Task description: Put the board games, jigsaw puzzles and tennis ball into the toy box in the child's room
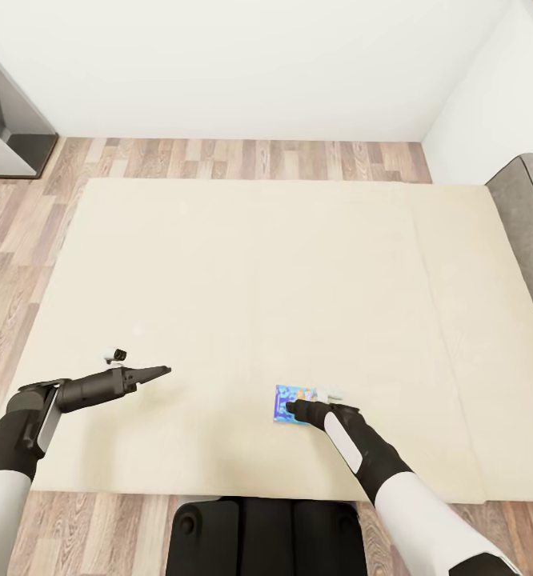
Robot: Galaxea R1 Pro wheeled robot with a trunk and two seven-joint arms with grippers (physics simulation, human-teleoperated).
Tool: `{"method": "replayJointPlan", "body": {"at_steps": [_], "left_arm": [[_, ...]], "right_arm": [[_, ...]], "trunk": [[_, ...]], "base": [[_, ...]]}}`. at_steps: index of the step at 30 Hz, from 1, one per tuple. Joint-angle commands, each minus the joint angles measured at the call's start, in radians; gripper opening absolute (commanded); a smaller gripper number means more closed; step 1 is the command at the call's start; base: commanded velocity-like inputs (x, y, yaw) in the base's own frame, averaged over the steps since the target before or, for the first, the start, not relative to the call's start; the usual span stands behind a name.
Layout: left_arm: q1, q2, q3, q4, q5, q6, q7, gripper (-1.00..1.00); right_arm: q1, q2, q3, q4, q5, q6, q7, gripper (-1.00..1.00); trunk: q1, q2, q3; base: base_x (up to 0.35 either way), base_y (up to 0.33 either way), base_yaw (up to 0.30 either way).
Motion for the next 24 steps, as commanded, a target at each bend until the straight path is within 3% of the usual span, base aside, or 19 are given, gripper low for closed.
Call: {"method": "replayJointPlan", "body": {"at_steps": [1,24], "left_arm": [[0.000,0.000,0.000,0.000,0.000,0.011,-0.004,1.00],[0.000,-0.001,0.000,0.000,0.000,0.011,-0.002,1.00]], "right_arm": [[0.000,-0.001,0.004,-0.002,-0.011,0.003,-0.010,1.00],[0.000,-0.001,0.005,-0.002,-0.011,0.001,-0.010,1.00]], "trunk": [[0.001,-0.002,-0.001],[0.001,-0.002,-0.001]], "base": [[0.000,0.015,0.000],[0.000,0.061,0.000]]}}
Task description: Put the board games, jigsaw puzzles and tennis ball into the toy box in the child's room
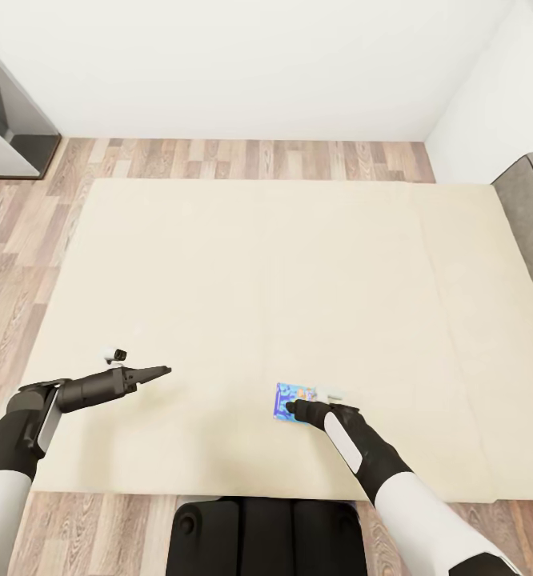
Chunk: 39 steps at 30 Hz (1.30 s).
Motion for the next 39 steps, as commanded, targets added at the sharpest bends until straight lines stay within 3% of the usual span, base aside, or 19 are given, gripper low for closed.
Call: {"method": "replayJointPlan", "body": {"at_steps": [1,39], "left_arm": [[0.000,0.000,0.000,0.000,0.000,0.011,-0.004,1.00],[0.000,0.000,0.000,0.000,0.000,0.010,-0.004,1.00]], "right_arm": [[0.000,-0.001,0.004,-0.002,-0.011,0.003,-0.010,1.00],[0.000,0.001,0.004,-0.002,-0.011,0.002,-0.010,1.00]], "trunk": [[0.001,-0.002,-0.001],[0.001,-0.002,-0.001]], "base": [[0.000,0.046,0.000],[0.000,0.088,0.000]]}}
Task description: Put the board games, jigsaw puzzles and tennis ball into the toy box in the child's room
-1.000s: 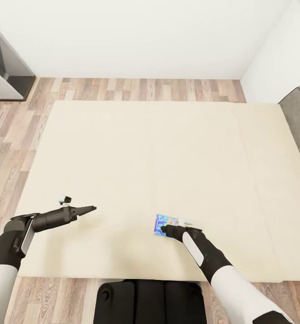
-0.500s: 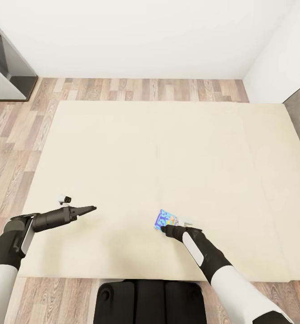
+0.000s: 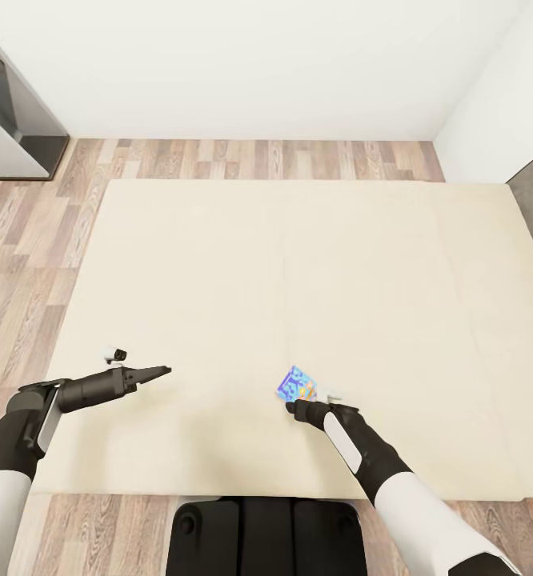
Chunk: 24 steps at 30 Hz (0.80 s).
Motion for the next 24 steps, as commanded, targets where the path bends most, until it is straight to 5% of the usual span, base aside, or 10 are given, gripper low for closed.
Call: {"method": "replayJointPlan", "body": {"at_steps": [1,24], "left_arm": [[0.000,0.000,0.000,0.000,0.000,0.011,-0.004,1.00],[0.000,0.001,0.001,0.000,0.000,0.011,-0.004,1.00]], "right_arm": [[0.000,-0.001,0.004,-0.002,-0.011,0.003,-0.009,1.00],[-0.001,-0.012,0.001,-0.002,-0.009,0.004,-0.009,1.00]], "trunk": [[0.001,-0.002,-0.001],[0.001,-0.002,-0.001]], "base": [[0.000,0.005,0.000],[0.000,0.000,0.000]]}}
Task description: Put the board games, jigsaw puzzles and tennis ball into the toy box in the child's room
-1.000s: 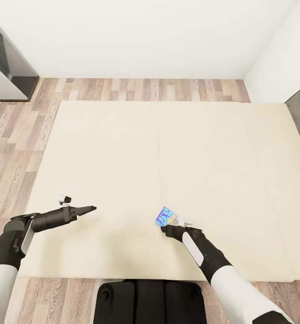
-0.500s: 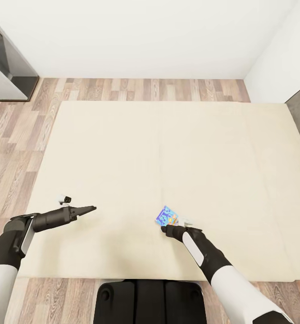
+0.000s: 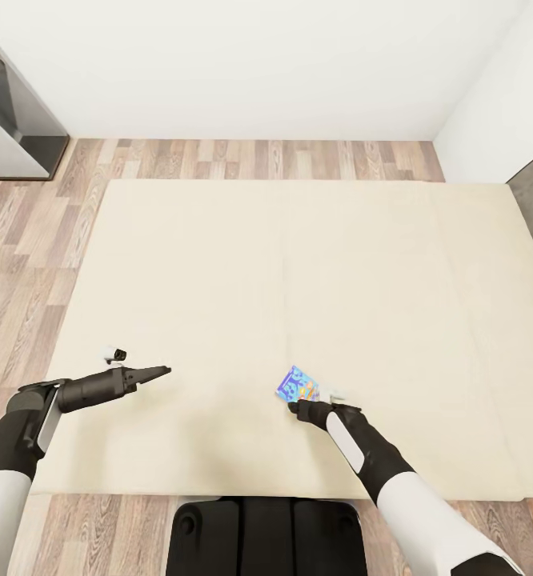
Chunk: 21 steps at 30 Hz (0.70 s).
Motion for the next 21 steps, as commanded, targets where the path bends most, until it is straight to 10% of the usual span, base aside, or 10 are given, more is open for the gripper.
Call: {"method": "replayJointPlan", "body": {"at_steps": [1,21], "left_arm": [[0.000,0.000,0.000,0.000,0.000,0.011,-0.004,1.00],[-0.001,0.001,0.001,0.000,0.000,0.009,-0.005,1.00]], "right_arm": [[0.000,-0.001,0.004,-0.002,-0.010,0.003,-0.009,1.00],[-0.001,-0.006,-0.002,-0.012,-0.013,0.008,-0.011,1.00]], "trunk": [[0.001,-0.002,-0.001],[0.001,-0.002,-0.001]], "base": [[0.000,0.000,0.000],[0.000,0.000,0.000]]}}
